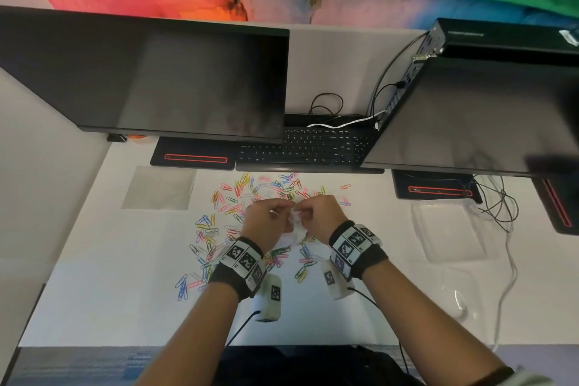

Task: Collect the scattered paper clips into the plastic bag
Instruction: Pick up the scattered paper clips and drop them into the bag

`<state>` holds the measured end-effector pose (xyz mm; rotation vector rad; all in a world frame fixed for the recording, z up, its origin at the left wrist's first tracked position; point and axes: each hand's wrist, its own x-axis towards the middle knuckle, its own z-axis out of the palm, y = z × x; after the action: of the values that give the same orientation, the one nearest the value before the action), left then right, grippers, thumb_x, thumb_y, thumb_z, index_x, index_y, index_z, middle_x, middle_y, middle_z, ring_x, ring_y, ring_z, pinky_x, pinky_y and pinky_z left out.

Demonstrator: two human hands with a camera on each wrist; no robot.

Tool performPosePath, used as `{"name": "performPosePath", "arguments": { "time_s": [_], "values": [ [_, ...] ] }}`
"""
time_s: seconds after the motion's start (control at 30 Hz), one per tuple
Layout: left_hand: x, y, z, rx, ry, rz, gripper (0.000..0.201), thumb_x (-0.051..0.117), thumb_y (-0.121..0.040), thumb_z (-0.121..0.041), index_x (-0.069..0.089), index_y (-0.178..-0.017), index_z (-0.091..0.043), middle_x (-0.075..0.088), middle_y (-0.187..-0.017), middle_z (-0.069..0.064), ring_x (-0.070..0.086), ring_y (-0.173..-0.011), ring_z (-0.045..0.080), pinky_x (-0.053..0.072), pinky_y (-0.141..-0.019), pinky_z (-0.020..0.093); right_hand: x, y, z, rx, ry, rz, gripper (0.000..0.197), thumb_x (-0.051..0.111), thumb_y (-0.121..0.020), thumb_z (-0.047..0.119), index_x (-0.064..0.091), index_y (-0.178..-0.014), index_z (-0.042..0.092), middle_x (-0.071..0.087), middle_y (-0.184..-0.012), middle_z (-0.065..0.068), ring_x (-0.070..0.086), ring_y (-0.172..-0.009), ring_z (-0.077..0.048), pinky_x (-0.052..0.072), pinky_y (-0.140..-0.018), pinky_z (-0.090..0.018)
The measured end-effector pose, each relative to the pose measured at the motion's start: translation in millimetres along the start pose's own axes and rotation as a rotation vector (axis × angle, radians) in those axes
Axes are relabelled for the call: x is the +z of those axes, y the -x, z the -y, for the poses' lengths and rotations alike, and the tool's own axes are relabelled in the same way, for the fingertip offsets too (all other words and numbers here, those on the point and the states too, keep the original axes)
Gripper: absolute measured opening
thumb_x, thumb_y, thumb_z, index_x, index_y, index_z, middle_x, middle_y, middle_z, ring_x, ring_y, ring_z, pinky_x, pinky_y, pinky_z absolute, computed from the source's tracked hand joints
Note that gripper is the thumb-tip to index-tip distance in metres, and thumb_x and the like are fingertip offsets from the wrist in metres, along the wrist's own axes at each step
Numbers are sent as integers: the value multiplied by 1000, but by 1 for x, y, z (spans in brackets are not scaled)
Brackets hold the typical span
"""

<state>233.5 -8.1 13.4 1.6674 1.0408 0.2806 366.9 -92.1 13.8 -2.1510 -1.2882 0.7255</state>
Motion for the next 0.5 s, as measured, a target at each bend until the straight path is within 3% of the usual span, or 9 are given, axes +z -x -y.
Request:
{"name": "performPosePath", "arguments": {
  "time_s": [0.07, 0.13, 0.23, 0.3, 0.33, 0.4, 0.5],
  "values": [
    [0, -2, -1, 10, -4, -4, 19, 60, -95, -7, 76, -101, -15, 75, -79, 0, 74, -66, 15, 60, -68, 22, -5, 1, 2, -44, 37, 26, 29, 55, -85, -2, 75, -102, 11, 75, -98, -8, 66, -85, -16, 51, -86, -23],
    [-1, -3, -2, 8, 2, 2, 19, 60, -96, -8, 76, -102, -15, 75, -82, 1, 74, -65, 14, 60, -65, 19, -11, 1, 2, -79, 20, 82, 34, 55, -83, -5, 77, -97, 16, 75, -96, -2, 66, -84, -11, 49, -83, -17],
    [-5, -4, -4, -2, 30, -11, 19, 60, -96, -8, 75, -102, -17, 75, -82, 0, 74, -63, 12, 60, -64, 20, -23, -4, -10, -44, -242, 88, 37, 59, -80, -7, 78, -90, 22, 74, -96, 7, 68, -90, -3, 52, -82, -14],
    [-10, -4, -2, -2, 46, -35, 21, 59, -95, -7, 75, -100, -18, 75, -81, 1, 74, -64, 14, 62, -69, 25, -32, -13, -33, 59, -402, -16, 32, 62, -84, -5, 76, -92, 23, 73, -96, 7, 69, -95, -11, 56, -82, -22],
    [-13, -4, -1, 0, 54, -44, 21, 58, -96, -6, 75, -100, -18, 75, -81, 1, 74, -65, 15, 63, -71, 28, -36, -19, -49, 134, -381, -73, 30, 62, -85, -3, 74, -97, 23, 73, -102, 4, 67, -99, -15, 56, -86, -27],
    [-20, -3, 1, -1, 71, -57, 21, 58, -96, -5, 75, -103, -16, 74, -83, 0, 74, -65, 15, 63, -71, 31, -40, -31, -88, 320, -59, -110, 33, 61, -89, 8, 65, -120, 20, 63, -126, -5, 58, -115, -22, 47, -100, -31],
    [-31, -2, 4, -11, 98, -87, 21, 58, -96, -2, 74, -105, -11, 72, -83, 1, 73, -63, 16, 62, -66, 26, -26, -41, -126, 469, 280, 44, 59, 53, -96, 30, 32, -147, 11, 31, -153, -14, 32, -139, -31, 29, -114, -37]
  ]
}}
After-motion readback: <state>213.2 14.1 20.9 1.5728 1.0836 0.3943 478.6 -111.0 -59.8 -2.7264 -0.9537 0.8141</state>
